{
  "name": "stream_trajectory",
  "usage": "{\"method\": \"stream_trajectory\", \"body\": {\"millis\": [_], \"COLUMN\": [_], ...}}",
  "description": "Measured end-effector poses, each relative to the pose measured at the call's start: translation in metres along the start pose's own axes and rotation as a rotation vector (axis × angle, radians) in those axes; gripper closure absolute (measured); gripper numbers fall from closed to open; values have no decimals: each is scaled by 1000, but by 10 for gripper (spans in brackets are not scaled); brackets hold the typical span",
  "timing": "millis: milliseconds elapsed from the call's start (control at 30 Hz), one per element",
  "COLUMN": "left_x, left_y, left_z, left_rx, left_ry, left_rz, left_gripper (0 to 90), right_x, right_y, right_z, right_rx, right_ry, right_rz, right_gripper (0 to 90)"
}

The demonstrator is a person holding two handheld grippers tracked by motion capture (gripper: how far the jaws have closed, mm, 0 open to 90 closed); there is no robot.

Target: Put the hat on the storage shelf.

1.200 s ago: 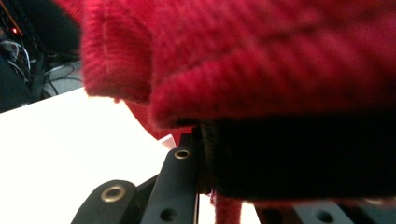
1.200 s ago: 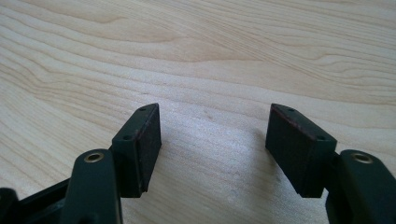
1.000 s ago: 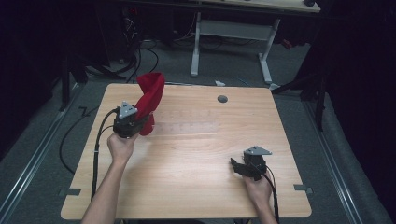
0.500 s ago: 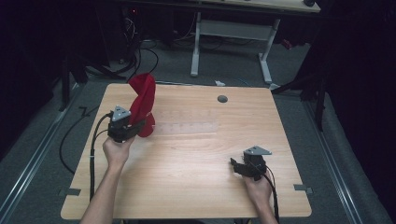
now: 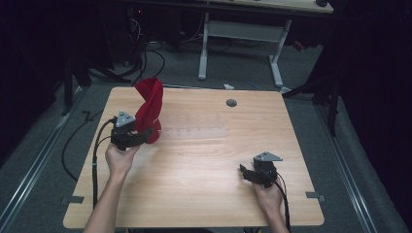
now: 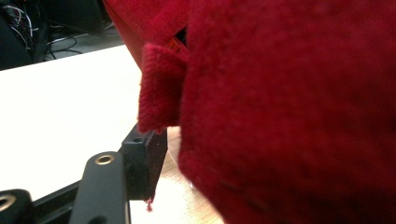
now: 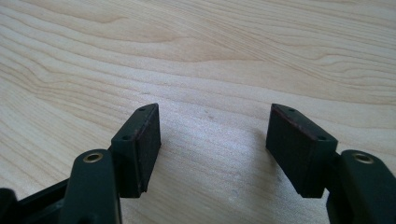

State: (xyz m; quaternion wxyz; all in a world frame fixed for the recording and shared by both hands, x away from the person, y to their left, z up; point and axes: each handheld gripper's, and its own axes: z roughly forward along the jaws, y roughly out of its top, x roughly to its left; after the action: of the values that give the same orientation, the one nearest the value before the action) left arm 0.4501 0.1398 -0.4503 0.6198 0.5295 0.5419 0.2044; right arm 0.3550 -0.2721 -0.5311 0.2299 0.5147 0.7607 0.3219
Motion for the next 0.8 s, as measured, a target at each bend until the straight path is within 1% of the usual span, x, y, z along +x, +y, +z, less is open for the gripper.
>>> {"method": "stream_trajectory", "body": {"millis": [200,367,633,800], "left_x": [-1,0,-1,-1], "left_y": [3,4,10,12], "left_z": [-7,-14,-25,-33], "left_rx": [-16,-21,-34,-43], "left_ry": [-6,-15,-21,-27], "left_rz": [5,-6,-37,-39], "left_gripper": [350,349,343,338], "right_x": [0,0,0,0], "right_y": [0,0,0,0], "right_z": [0,0,0,0], "right_rx": [1,0,0,0], "right_ry": [0,0,0,0], "right_rz": [4,0,0,1], "right_gripper": [357,358,357,358]}}
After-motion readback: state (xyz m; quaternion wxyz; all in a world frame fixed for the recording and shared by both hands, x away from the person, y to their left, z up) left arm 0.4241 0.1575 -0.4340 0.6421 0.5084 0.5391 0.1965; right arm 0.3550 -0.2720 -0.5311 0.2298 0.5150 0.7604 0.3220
